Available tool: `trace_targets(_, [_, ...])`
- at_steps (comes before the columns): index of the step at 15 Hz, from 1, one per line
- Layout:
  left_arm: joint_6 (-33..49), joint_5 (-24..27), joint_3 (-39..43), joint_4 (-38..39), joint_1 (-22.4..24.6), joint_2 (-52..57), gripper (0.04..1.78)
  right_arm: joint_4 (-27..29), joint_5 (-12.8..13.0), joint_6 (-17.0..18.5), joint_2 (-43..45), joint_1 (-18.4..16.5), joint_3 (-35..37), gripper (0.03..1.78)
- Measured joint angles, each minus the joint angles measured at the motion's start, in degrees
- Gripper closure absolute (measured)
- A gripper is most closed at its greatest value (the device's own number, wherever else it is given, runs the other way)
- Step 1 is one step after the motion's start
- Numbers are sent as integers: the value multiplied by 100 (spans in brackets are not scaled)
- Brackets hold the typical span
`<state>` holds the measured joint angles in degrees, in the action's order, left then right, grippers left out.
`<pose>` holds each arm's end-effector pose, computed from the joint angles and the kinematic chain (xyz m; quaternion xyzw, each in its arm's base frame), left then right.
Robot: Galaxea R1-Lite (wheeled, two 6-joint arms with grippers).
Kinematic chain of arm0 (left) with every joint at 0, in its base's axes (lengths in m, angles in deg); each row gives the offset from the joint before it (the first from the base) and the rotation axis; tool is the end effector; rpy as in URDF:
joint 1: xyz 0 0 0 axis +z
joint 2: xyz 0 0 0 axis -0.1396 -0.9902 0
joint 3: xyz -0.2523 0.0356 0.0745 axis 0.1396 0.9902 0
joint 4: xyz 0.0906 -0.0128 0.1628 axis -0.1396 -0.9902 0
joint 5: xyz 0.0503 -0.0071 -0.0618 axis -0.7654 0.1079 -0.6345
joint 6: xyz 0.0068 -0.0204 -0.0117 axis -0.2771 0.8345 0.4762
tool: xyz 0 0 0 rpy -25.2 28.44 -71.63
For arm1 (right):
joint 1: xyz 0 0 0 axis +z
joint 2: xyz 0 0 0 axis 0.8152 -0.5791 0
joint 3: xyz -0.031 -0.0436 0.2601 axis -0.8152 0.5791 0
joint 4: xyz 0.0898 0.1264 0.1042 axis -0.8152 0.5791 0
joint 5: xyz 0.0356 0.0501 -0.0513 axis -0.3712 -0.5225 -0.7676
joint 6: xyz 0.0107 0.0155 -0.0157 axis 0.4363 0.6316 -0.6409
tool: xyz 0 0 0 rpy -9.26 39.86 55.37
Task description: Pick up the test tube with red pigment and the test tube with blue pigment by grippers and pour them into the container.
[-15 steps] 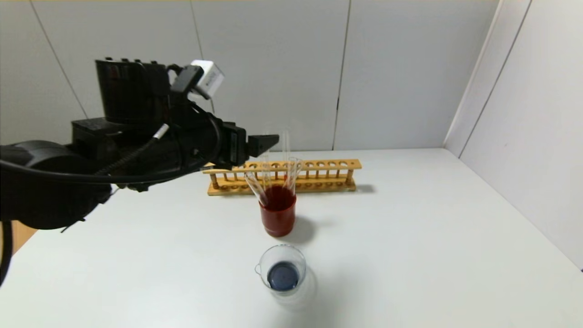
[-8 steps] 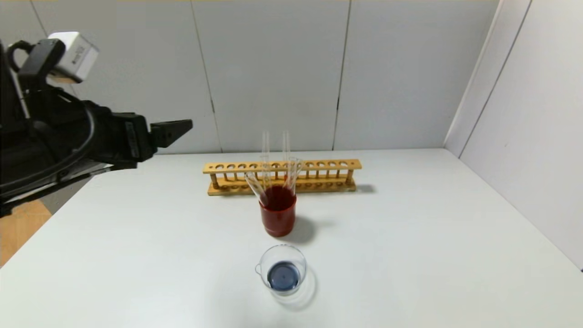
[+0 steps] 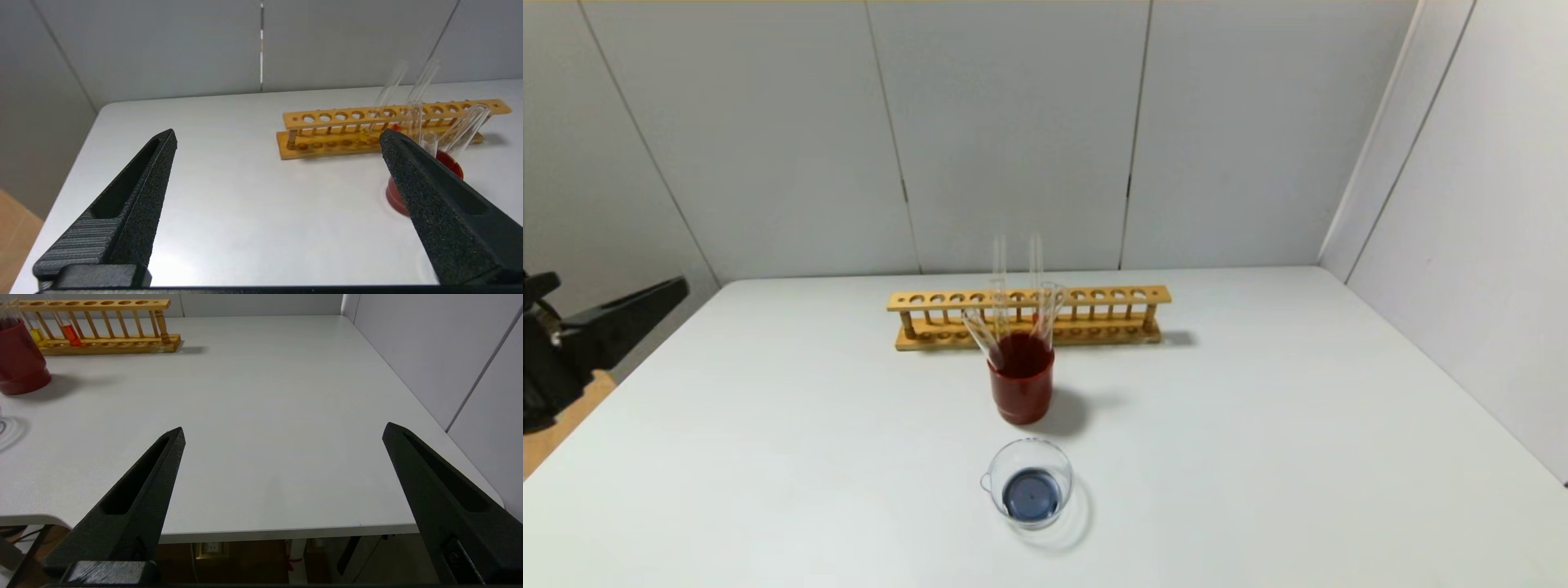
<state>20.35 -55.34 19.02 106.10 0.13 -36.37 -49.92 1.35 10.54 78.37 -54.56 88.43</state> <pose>0.1284 -0.0163 0.2284 -0.0152 -0.0002 -0.0395 0.9991 0.0099 -0.0003 0.0756 0.0069 0.0000 -0.0062 1.0000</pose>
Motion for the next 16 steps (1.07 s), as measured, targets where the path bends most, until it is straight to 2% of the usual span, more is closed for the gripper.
trace_targets(5, [-33,206,1078,-63,633,1620,7,0,2,-2,0,2,0,11])
trace_targets(9, [-30,397,1519,-446,1037,2855,7,0,2,-2,0,2,0,11])
trace_targets(11, [-26,456,1812,-575,1081,3324,7,0,2,-2,0,5,0,11])
trace_targets(16, [-121,834,2534,-571,739,4070,7,0,2,0,0,0,0,11])
